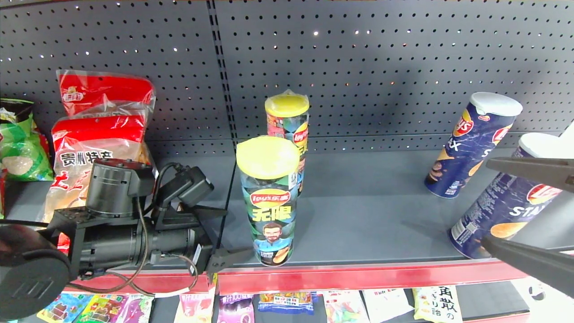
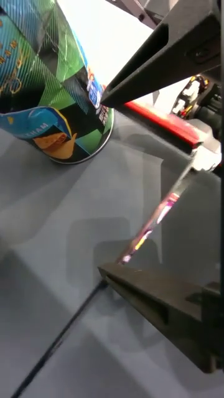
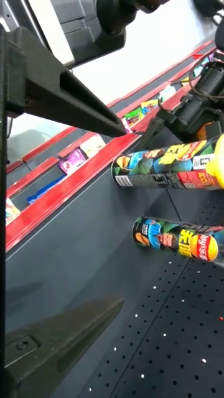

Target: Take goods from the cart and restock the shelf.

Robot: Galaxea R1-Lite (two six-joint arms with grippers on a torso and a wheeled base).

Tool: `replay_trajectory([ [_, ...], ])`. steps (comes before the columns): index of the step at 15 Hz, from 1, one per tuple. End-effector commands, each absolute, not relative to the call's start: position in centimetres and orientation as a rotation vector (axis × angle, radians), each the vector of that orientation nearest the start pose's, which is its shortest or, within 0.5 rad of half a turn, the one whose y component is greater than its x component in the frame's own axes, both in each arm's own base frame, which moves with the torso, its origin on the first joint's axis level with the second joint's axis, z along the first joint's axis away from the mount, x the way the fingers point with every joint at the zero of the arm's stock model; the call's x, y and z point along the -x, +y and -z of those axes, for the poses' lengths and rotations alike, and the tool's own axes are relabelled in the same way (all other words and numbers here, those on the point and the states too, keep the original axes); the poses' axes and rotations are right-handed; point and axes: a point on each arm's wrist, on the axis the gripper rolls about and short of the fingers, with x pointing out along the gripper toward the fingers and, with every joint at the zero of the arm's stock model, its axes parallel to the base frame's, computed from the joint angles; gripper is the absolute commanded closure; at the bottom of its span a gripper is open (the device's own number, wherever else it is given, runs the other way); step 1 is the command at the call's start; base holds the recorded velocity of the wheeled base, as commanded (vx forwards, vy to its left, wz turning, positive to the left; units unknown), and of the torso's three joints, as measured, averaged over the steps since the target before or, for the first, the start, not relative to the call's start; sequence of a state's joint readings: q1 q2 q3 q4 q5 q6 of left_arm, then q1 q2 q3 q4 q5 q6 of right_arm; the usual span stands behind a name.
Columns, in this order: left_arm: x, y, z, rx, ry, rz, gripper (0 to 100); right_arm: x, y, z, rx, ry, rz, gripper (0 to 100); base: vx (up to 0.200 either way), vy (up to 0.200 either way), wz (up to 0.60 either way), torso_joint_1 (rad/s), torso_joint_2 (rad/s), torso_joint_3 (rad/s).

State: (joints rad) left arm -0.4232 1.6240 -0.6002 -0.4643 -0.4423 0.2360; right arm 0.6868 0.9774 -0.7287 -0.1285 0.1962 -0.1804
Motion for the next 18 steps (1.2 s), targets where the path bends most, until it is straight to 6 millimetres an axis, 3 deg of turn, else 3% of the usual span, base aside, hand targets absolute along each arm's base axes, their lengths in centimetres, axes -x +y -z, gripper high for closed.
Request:
replay_trajectory([
  [1, -23.4, -11.7, -13.7, -0.21, 0.472, 0.91, 0, -9.2, 8.1, -26.6, 0.196, 0.046, -0.891, 0, 0.0, 0.0, 0.0, 0.0, 0.0, 0.0],
  [9, -23.7, -12.1, -13.6, -0.212, 0.472, 0.919, 0, -9.2, 8.1, -26.4, 0.19, 0.057, -0.892, 0, 0.0, 0.0, 0.0, 0.0, 0.0, 0.0],
  [12, -23.0, -11.2, -14.5, -0.208, 0.423, 0.893, 0, -8.8, 7.8, -25.3, 0.198, 0.081, -0.893, 0, 0.0, 0.0, 0.0, 0.0, 0.0, 0.0],
  [13, -22.1, -10.4, -15.2, -0.206, 0.392, 0.873, 0, -8.3, 7.4, -24.8, 0.198, 0.083, -0.893, 0, 0.0, 0.0, 0.0, 0.0, 0.0, 0.0],
  [15, -18.0, -8.0, -17.8, -0.171, 0.29, 0.803, 0, -6.7, 5.9, -23.6, 0.194, 0.067, -0.879, 0, 0.0, 0.0, 0.0, 0.0, 0.0, 0.0],
  [18, -10.0, -4.5, -19.2, -0.13, 0.24, 0.619, 0, -4.0, 3.1, -20.8, 0.183, 0.032, -0.761, 0, 0.0, 0.0, 0.0, 0.0, 0.0, 0.0],
])
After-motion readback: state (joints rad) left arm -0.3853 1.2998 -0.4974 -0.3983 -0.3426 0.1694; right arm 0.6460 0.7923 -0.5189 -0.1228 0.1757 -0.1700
